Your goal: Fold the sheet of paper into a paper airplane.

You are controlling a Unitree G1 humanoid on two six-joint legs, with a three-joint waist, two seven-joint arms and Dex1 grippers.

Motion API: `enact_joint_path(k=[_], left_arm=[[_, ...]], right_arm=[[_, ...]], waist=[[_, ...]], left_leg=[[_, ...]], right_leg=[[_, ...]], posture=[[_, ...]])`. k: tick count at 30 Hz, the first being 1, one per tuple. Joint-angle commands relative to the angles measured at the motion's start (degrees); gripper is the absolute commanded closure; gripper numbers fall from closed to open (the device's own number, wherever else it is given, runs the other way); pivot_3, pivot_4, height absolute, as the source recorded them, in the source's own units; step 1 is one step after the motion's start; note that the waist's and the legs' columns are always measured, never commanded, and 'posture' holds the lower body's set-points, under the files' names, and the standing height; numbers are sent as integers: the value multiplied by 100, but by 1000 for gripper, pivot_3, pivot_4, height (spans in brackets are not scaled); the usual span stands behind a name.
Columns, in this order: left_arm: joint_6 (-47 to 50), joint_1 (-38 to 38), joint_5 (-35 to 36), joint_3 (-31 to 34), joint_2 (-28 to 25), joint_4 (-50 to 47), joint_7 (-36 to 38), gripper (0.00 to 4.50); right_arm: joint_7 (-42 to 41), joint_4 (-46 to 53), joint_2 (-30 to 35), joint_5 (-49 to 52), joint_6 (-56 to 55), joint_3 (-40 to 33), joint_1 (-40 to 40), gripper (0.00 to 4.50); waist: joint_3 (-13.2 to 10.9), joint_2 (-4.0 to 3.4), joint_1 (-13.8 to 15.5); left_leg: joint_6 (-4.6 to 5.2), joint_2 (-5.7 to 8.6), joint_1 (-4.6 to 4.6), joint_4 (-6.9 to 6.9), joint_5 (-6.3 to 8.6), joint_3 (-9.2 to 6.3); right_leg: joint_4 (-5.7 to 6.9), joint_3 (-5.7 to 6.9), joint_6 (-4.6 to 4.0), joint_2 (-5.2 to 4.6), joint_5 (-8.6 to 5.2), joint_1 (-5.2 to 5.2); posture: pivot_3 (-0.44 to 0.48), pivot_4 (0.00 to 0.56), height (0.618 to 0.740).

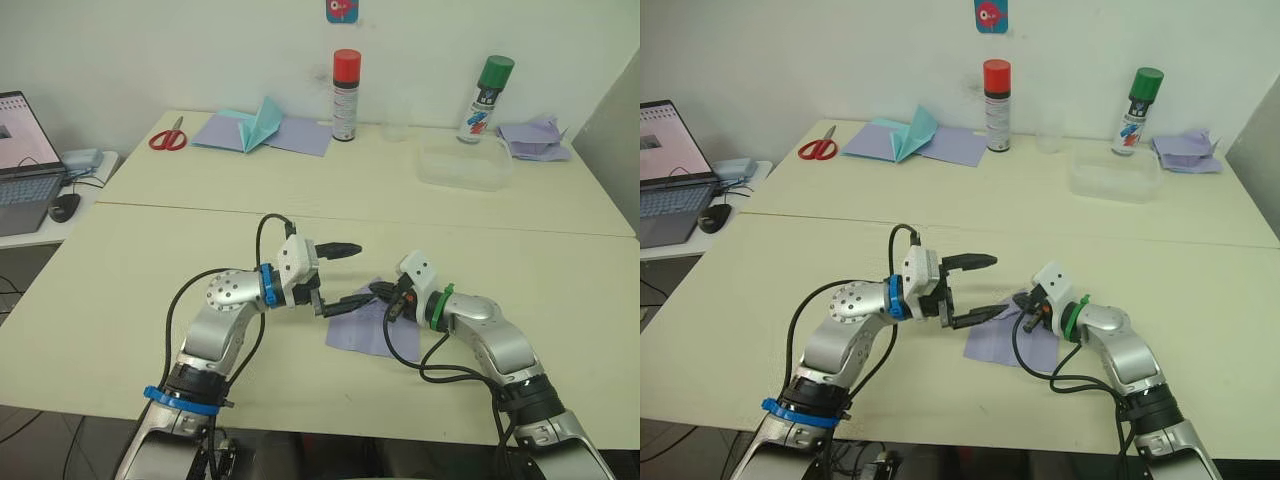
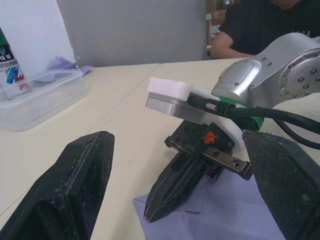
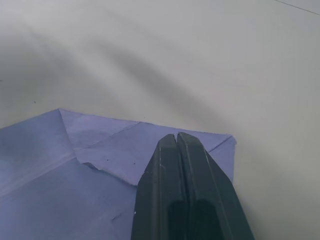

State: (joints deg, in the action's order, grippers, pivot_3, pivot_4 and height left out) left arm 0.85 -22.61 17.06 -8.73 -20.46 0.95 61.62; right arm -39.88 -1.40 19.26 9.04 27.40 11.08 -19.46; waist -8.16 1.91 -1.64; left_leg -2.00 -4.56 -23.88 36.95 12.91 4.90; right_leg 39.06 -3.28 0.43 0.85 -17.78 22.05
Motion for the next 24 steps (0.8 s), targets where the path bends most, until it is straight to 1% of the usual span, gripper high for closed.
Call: enact_joint_path(k=[1,6,7,9,14,17,21,24], left_arm=[[-205,29,-97,-2,58,-9,-194,16],[-454,1,-423,-71,127,340,-464,16],[-383,-31,-503,-71,147,430,-590,193],[-200,-102,-600,-73,180,589,-784,623],[145,-176,-624,-57,325,751,-1082,2213],[127,-145,-711,-149,367,801,-1146,3243],[-12,-159,-849,-260,441,851,-1221,4473],[-45,-206,-950,-301,475,954,-1277,4473]], right_arm=[[-35,36,23,-11,101,99,112,4500],[-41,43,28,-15,103,107,117,4500],[-43,48,30,-17,102,111,122,4500],[-48,53,34,-20,103,118,125,4500],[-48,49,45,-22,97,118,125,4500],[-36,59,42,-21,102,116,133,4500],[-28,73,36,-20,118,124,140,4500],[-24,70,38,-20,123,120,142,4500]], waist=[[0,0,0],[0,0,0],[0,0,0],[0,0,0],[0,0,0],[0,0,0],[0,0,0],[0,0,-1]], left_leg=[[0,1,0,0,0,1],[1,1,1,-1,1,2],[2,1,0,-1,1,2],[2,1,0,-1,1,2],[2,1,1,0,1,2],[2,2,1,-1,2,3],[2,2,0,0,1,4],[2,2,1,0,1,4]], right_leg=[[0,-3,0,0,0,0],[0,-19,1,7,0,0],[0,-21,1,8,0,0],[0,-25,1,8,0,0],[0,-28,1,9,-1,1],[0,-29,1,9,-1,1],[0,-32,1,9,0,1],[0,-33,1,9,0,1]], posture=[[0,150,740],[0,150,740],[0,150,740],[0,150,740],[0,150,740],[0,150,740],[0,150,740],[0,150,740]])
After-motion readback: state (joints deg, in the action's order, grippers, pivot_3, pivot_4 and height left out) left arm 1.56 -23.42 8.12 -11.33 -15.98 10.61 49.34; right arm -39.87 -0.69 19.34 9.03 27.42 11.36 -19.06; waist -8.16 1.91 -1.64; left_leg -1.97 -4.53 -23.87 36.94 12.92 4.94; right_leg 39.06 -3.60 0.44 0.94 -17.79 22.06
